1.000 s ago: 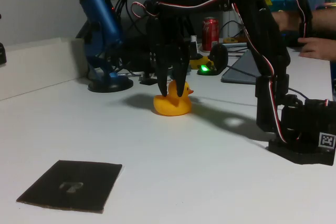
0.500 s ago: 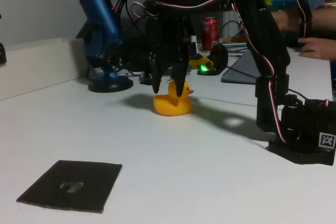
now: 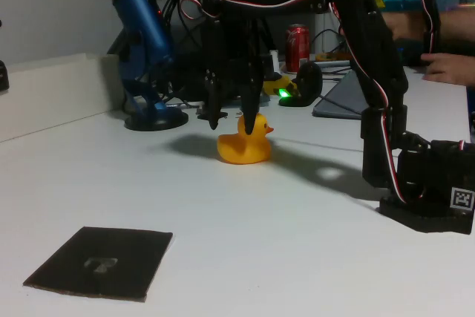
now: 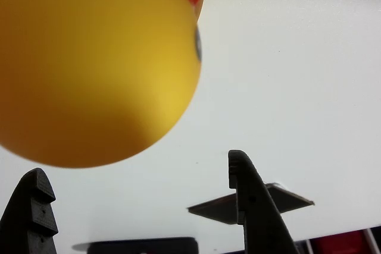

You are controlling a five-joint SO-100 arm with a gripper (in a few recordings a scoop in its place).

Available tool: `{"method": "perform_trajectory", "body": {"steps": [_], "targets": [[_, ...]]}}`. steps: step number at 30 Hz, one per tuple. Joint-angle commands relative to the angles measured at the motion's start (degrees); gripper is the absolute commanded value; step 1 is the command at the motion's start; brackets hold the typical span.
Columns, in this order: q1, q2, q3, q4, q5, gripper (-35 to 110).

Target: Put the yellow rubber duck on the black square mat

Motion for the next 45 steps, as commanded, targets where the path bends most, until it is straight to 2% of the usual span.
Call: {"method": "perform_trajectory", "body": {"steps": [1,21,45], "targets": [[-0.5,5.0,-0.8,0.7,-1.1,34],[12.9,5.0,-1.1,0.7,-4.9,34],[10.3,5.0,-0.5,0.8,-4.8,34]]}}
